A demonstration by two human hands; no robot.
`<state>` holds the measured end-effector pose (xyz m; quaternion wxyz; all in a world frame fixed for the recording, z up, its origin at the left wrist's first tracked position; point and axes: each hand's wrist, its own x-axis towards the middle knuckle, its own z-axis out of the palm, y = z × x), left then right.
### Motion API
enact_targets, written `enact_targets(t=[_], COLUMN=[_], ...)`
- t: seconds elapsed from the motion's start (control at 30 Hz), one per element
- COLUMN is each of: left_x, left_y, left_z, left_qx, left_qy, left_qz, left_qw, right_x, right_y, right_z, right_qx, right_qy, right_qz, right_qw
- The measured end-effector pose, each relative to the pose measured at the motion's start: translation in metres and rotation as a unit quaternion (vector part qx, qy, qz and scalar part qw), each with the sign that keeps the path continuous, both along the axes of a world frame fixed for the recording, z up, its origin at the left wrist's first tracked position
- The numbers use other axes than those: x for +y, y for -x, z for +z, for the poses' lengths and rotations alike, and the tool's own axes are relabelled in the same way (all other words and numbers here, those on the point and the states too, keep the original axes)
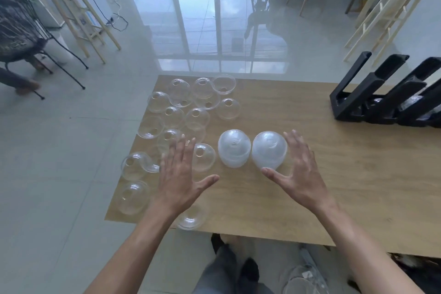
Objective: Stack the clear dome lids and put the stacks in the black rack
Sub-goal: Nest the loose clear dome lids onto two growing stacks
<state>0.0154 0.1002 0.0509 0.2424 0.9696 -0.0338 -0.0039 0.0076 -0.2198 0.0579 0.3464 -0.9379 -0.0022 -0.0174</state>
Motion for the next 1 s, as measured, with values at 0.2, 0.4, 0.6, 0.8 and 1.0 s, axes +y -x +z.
enact_targets(t=[0.2,0.4,0.6,0.8,1.0], left_x=[0.037,0.079,0.121,0.134,0.126], left_y=[0.039,0.065,0.085,0.096,0.094], left_z=[0.004,-0.003,-0.020,-0.037,-0.056], left_qx=[0.001,0.001,0.006,0.022,0.103], left_qy=[0.005,0.034,0.019,-0.069,-0.075], left_qz=[0.028,0.026,0.007,-0.081,-0.068], left_qw=[1.000,0.999,1.000,0.994,0.989], right_x=[0.025,0.072,0.148,0.202,0.212], right_y=[0.030,0.058,0.088,0.104,0.103], right_z=[0.013,0.006,-0.020,-0.056,-0.073], right_qx=[-0.042,-0.063,-0.036,-0.030,-0.067], right_qy=[-0.037,-0.033,0.001,0.148,0.174], right_qz=[0.005,0.034,0.112,0.208,0.177], right_qw=[0.998,0.997,0.993,0.966,0.966])
